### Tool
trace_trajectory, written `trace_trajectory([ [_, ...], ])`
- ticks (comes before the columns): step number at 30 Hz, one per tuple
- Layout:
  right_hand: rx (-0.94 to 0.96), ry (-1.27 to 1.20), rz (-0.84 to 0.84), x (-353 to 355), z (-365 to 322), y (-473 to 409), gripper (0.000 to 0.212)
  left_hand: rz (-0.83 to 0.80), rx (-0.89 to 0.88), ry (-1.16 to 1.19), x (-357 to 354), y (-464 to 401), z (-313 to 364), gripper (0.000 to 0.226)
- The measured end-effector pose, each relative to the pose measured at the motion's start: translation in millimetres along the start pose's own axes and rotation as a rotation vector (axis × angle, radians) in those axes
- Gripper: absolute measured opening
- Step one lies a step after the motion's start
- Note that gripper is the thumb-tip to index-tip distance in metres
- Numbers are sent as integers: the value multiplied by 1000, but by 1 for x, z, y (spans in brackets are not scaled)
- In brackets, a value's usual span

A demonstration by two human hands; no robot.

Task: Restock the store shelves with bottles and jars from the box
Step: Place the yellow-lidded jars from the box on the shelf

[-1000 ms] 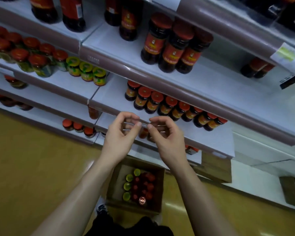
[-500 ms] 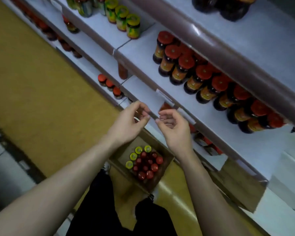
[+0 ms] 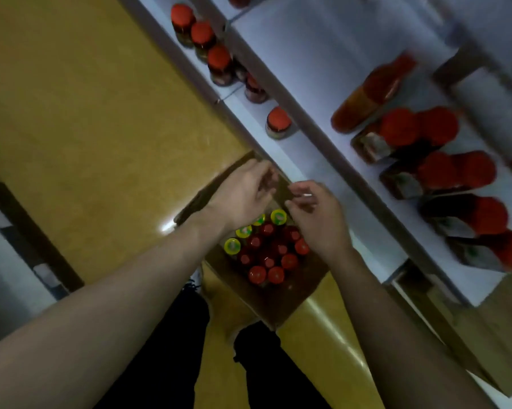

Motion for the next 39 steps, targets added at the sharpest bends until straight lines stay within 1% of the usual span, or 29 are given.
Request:
trace_trajectory([
  [2,-22,57,-34,-31,54,-25,26,-39,16,-87,-39,-22,-47,17],
  [7,-61,219,-139,-90,169,-83,23,-160,96,-154,-125,-58,-146,25],
  [9,-78,305,-189,-112,209,-111,23,-209,138,-169,-158,-75,-183,26],
  [11,-106,393,-236,-123,231,-137,24,-246,175,-178,-180,-91,-210,29],
  [14,-148,553,-325,-141,263,-176,35,-315,247,-196,-215,-119,-251,40],
  [18,-317,715,-537,-165,309,-209,64,-498,369,-347,-262,-147,-293,78],
  [20,-337,756,-594,-173,324,-220,70,-565,363,-438,-280,-151,-303,86],
  [23,-328,783,-626,-180,343,-232,73,-538,334,-451,-296,-158,-312,86],
  [28,-269,788,-625,-183,346,-243,72,-543,317,-329,-285,-162,-318,91],
  [31,-227,779,-598,-187,344,-248,65,-562,311,-362,-279,-164,-326,92],
  [33,-209,767,-602,-192,343,-252,66,-525,320,-331,-279,-166,-332,89],
  [36,-192,749,-594,-194,345,-258,71,-420,353,-273,-283,-168,-339,86],
  [39,-181,761,-574,-194,348,-259,67,-349,352,-223,-285,-166,-340,82],
])
Point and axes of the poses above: each hand's wrist, its own y-axis away from the middle knuckle, its own x-axis out of the back of the hand, z = x × y, the point moved 6 cm from there along -y, towards the middle knuckle, and after that the axes turned 12 degrees about -z, right-handed, at the moved point
